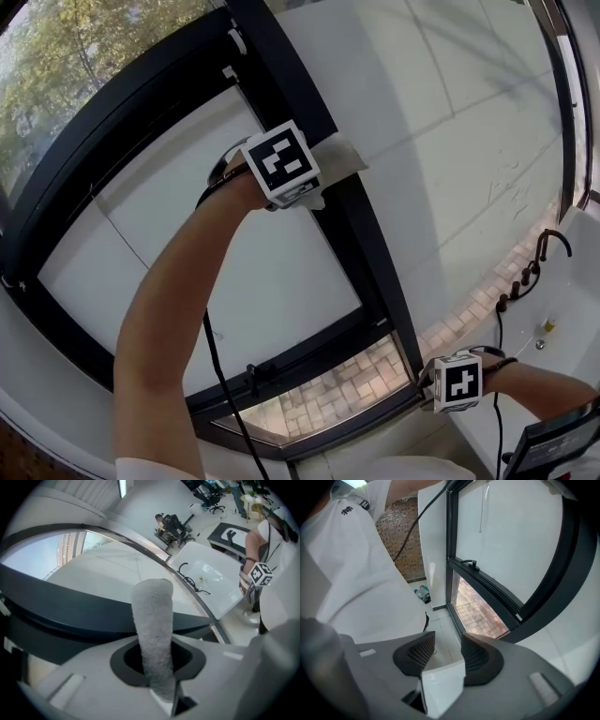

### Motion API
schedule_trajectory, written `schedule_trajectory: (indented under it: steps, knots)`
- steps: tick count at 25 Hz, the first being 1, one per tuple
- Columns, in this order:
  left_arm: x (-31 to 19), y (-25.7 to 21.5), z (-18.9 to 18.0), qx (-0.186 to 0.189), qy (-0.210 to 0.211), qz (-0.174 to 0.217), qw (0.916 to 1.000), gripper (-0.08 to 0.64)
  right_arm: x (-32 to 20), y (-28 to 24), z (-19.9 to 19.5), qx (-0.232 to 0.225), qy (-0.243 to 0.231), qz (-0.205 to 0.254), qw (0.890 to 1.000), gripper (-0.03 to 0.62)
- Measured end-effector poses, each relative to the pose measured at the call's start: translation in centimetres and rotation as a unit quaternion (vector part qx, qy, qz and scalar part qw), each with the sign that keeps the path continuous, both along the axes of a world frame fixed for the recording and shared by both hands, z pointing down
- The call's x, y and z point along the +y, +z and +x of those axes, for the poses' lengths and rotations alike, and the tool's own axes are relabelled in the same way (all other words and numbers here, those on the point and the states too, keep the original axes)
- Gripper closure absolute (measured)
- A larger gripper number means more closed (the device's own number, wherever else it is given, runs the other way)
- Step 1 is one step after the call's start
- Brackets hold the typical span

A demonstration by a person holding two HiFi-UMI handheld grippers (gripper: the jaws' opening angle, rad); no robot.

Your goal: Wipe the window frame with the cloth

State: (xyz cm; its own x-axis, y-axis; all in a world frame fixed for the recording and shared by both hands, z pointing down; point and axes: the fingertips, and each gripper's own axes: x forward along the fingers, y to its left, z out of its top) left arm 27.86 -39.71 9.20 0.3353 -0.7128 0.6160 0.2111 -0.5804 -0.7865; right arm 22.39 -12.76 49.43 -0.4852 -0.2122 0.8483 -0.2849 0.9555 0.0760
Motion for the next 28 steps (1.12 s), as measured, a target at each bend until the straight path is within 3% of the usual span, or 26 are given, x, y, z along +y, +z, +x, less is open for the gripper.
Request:
schedule_trajectory:
  steps: [3,7,11,13,17,20,25,28]
  knots:
    - [0.9,-4.3,0.4,0.013,0.013,0.001,0.9998,0.466,0.2,0.1,0.2,0.009,0.002,-0.001,1.000,0.416]
    - [0.9,-11.4,0.1,0.030,-0.002,0.044,0.9986,0.466,1.1,0.5,0.2,0.000,0.015,-0.026,1.000,0.416]
    - [1.1,-17.8,-0.2,0.049,-0.023,0.087,0.9947,0.466,0.2,0.3,1.2,0.010,0.022,-0.004,1.000,0.416]
    - [1.2,-20.0,-0.3,0.054,-0.034,0.104,0.9926,0.466,1.0,0.0,0.5,-0.008,0.019,-0.019,1.000,0.416]
    - [1.4,-22.0,-0.8,0.061,-0.049,0.117,0.9900,0.466,1.3,0.1,0.3,-0.014,0.017,-0.024,0.999,0.416]
    - [1.4,-22.1,-0.9,0.077,-0.053,0.111,0.9893,0.466,0.7,-0.6,0.4,-0.008,0.013,0.002,1.000,0.416]
    - [1.3,-22.4,-2.1,0.128,-0.060,0.098,0.9850,0.466,1.4,-0.3,-0.5,-0.015,0.002,-0.016,1.000,0.416]
    - [1.4,-23.0,-3.4,0.170,-0.064,0.089,0.9793,0.466,0.5,-1.0,-0.9,-0.004,-0.009,0.010,1.000,0.416]
